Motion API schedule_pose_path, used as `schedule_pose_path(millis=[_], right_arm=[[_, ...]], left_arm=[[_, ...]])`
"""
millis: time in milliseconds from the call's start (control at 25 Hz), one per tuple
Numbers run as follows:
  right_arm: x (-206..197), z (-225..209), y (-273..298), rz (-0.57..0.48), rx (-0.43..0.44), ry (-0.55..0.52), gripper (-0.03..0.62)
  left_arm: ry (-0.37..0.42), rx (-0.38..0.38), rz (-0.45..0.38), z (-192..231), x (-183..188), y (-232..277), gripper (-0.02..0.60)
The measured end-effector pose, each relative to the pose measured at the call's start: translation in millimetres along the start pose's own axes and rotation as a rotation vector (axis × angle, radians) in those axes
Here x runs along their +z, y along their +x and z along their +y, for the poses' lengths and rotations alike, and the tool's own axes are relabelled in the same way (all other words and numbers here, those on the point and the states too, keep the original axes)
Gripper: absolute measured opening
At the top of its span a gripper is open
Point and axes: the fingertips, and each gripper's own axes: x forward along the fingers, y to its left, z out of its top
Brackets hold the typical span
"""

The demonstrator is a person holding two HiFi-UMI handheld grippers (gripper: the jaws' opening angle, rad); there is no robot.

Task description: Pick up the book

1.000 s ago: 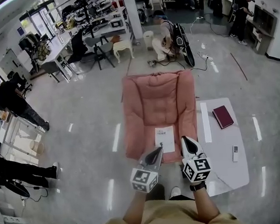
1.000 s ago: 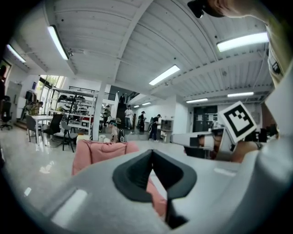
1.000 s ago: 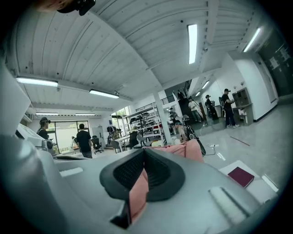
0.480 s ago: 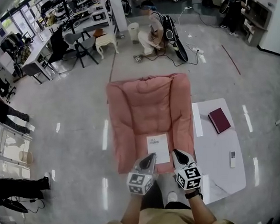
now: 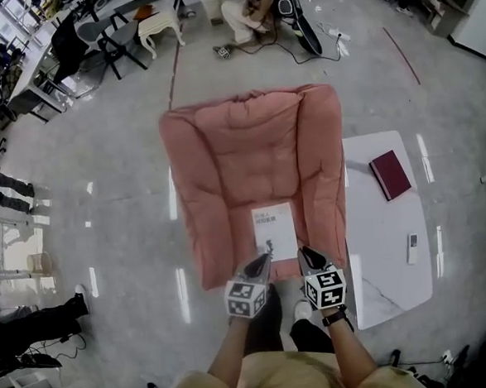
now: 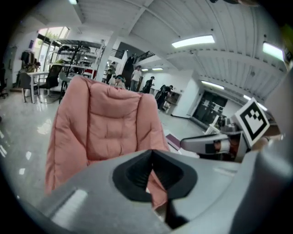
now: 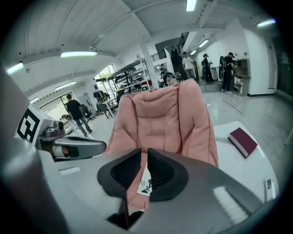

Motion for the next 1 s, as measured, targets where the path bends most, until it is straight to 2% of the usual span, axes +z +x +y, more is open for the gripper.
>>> schedule_pose_path(millis=[120,160,280,440,680,800,1000], right_arm=[[-39,-20,37,0.088,-0.008,0.038,0.077],[-52,-29,51,0.114,-0.014,0.053,0.084],[-97,-50,88,0.192,-0.025,0.109,0.112],[-152,-68,132,0.282,-0.027,0.165,0.137],[-206,-87,190,0.354,-0.009,0.193,0.149],[-226,-95,215,0.382,-0.005,0.194,0.164],[-248,-112,249,0.403,-0.021,0.214,0.193]], left_arm=[[-0.151,-0.014,0.048,28,-43,27,0.005],[-0.199,-0.015,0.062,38,-57,37,0.029],[-0.274,0.008,0.129,67,-105,62,0.061],[-0.290,0.032,0.228,98,-161,94,0.100],[-0.286,0.054,0.323,139,-215,148,0.143],[-0.297,0.076,0.355,159,-237,169,0.161],[-0.319,0.087,0.394,181,-272,197,0.225]])
